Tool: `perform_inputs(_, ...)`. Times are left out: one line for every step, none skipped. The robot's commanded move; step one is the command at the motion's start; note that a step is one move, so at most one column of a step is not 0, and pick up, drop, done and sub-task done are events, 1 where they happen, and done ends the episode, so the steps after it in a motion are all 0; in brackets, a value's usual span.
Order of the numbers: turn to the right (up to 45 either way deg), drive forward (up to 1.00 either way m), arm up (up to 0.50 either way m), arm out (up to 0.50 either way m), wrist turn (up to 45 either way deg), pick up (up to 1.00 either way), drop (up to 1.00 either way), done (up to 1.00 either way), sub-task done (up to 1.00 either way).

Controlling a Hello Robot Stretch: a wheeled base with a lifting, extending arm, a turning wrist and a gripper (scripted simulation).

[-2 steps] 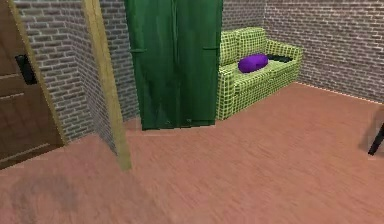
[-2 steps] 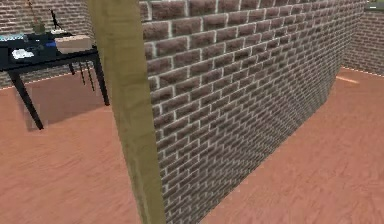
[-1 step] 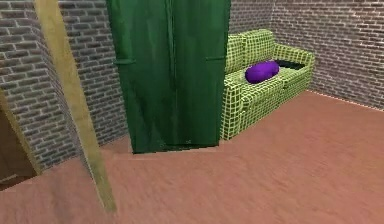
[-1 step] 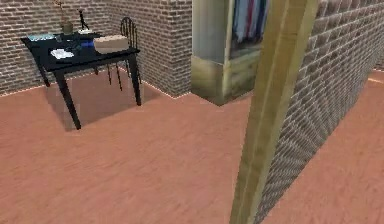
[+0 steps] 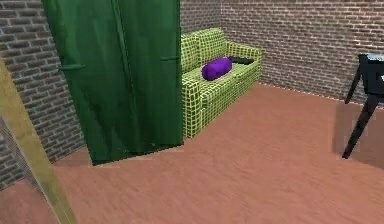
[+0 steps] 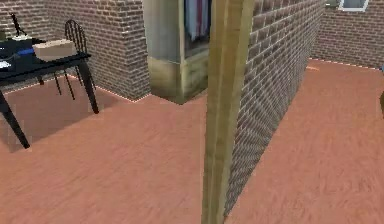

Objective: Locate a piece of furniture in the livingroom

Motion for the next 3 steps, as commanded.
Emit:
perform_inputs(0.0,1.00,0.00,0.00,0.0,0.00,0.00,0.00,0.00)
perform_inputs(9.0,0.00,0.00,0.00,0.0,0.00,0.00,0.00,0.00)
perform_inputs(3.0,0.00,0.00,0.00,0.0,0.00,0.00,0.00,0.00)
